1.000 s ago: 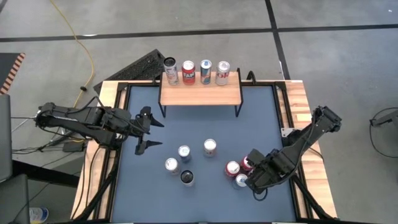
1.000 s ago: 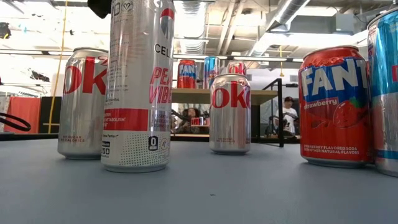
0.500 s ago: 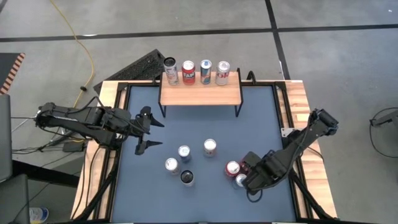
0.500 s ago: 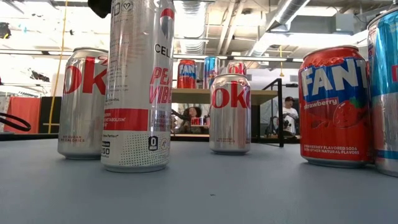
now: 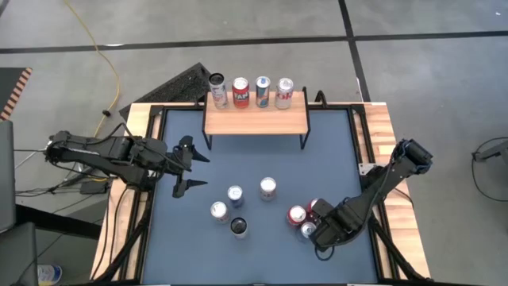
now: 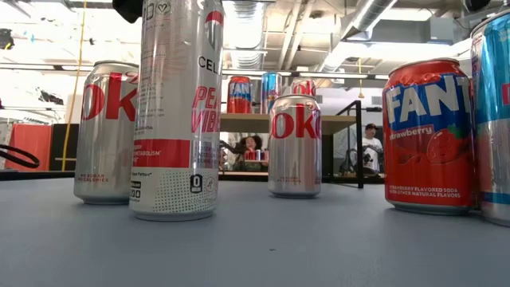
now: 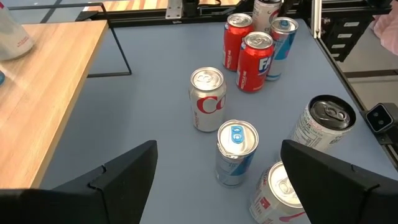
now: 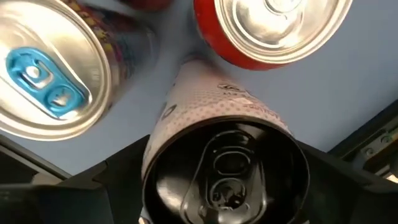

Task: Place canned beverage on shelf
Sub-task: Put the right black soda can on the shelf

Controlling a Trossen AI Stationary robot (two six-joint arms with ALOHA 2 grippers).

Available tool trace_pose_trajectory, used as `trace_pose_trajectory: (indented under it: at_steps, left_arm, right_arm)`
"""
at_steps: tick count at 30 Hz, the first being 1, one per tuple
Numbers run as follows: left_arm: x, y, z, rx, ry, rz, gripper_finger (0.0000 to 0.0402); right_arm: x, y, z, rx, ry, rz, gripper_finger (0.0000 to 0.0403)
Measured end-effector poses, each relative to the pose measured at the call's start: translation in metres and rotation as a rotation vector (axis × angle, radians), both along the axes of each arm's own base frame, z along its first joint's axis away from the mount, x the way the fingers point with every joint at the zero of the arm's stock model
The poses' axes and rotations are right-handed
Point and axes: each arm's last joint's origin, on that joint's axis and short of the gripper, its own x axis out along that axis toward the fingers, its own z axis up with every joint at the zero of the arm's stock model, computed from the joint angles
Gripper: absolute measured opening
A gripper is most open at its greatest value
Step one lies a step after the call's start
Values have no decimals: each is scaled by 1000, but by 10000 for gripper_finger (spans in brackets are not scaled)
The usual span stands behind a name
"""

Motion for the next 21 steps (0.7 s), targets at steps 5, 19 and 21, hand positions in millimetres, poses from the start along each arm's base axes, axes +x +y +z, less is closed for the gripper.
trace_pose_trajectory:
  at_steps: [5,19,21]
  left_arm:
    - [0,0,0,0,0,0,332]
    - [0,0,0,3,0,-1,332]
    - [0,0,0,3,1,-2,332]
  right_arm:
    - [1,-2,2,-10,-22,6,344]
    - [5,0,3,23,-69,-13,326]
    - [6,-1,3,22,-69,-22,320]
